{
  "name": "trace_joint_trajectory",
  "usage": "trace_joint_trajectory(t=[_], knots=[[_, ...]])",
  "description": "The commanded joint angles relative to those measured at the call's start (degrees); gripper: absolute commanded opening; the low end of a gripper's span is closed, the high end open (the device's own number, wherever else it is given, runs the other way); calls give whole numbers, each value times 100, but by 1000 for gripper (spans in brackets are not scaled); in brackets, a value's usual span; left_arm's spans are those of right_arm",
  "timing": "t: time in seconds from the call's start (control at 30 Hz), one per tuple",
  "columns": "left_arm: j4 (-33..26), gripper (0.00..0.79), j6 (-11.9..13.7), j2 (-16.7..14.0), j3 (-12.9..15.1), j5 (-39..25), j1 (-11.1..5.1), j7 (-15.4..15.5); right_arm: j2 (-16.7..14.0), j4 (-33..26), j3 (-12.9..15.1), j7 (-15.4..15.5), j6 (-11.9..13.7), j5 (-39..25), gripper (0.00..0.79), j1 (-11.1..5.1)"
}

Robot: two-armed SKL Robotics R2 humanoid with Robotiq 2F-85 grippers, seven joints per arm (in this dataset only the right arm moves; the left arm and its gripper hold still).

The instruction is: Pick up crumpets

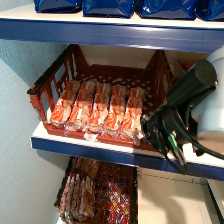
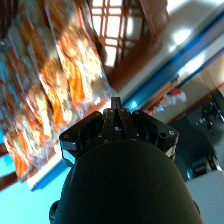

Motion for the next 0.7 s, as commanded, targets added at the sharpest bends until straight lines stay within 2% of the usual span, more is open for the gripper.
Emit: trace_joint_trajectory(t=[0.03,0.43,0.7], knots=[[0,0,0,0,0,0,0,0,120,149,12,89,22,217,785,4],[0,0,0,0,0,0,0,0,710,944,89,389,45,617,785,50],[0,0,0,0,0,0,0,0,1083,1236,158,583,29,987,785,129]])
